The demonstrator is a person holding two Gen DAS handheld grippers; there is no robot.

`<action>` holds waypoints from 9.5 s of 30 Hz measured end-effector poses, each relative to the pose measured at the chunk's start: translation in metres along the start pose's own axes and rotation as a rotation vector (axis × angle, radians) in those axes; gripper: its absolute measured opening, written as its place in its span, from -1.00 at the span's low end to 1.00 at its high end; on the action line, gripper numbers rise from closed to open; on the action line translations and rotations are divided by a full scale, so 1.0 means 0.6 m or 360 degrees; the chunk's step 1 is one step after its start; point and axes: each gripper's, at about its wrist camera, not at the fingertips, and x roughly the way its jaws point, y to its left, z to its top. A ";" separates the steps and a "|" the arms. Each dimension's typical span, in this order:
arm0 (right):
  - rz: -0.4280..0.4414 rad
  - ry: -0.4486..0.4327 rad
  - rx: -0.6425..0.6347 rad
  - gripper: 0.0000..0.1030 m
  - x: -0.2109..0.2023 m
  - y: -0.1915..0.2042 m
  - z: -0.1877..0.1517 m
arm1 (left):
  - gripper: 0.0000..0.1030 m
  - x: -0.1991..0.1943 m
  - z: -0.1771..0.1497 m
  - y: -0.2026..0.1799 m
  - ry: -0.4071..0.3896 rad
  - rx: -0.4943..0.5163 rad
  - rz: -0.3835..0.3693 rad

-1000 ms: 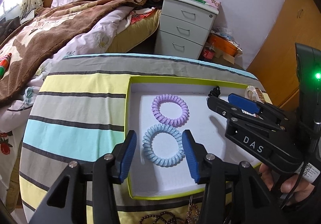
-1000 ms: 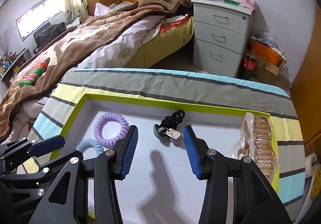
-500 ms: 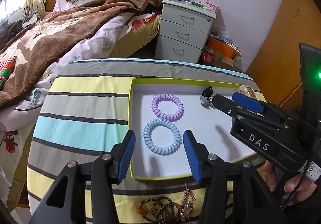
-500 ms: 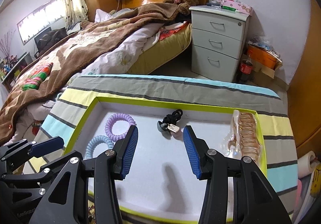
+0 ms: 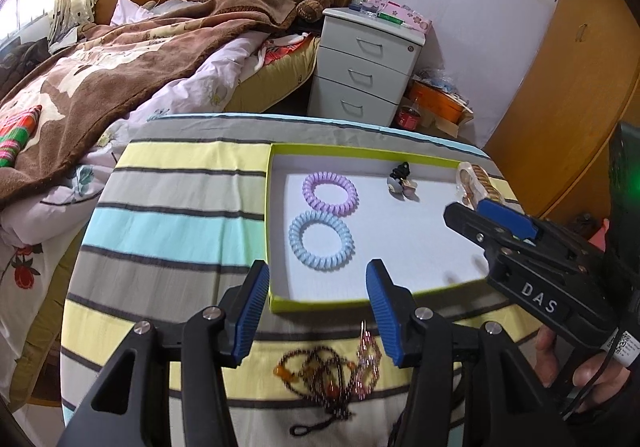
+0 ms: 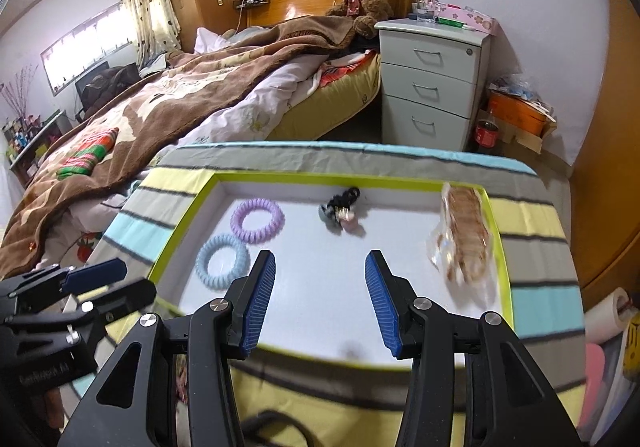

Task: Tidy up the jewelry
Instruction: 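Withdraw both grippers from the box toward the beaded bracelets, then close the right gripper on the black watch band and lift it, then close the left gripper on the black cord hair tie with teal bead, then carry the cord tie with left gripper to the box while right gripper carries the band, then open the left gripper over the box while the right gripper releases the watch band, then withdraw both grippers from the box toward the beaded bracelets and pink clip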

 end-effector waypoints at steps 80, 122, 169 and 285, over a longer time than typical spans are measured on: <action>-0.0006 0.0013 -0.0049 -0.88 -0.087 -0.060 -0.169 | -0.15 -0.020 -0.186 -0.090 0.0317 0.0251 -0.0148; -0.0033 -0.0094 -0.0061 -0.88 -0.128 -0.046 -0.149 | -0.93 -0.091 -0.132 -0.076 0.0017 0.0205 -0.0128; -0.0175 0.0096 0.0039 -0.88 0.081 -0.048 0.021 | -0.93 0.088 0.110 -0.031 0.0031 0.0154 -0.0161; 0.0221 0.0152 -0.0080 -0.20 0.020 0.113 -0.115 | -0.11 -0.081 -0.118 0.106 -0.0046 -0.0176 -0.0018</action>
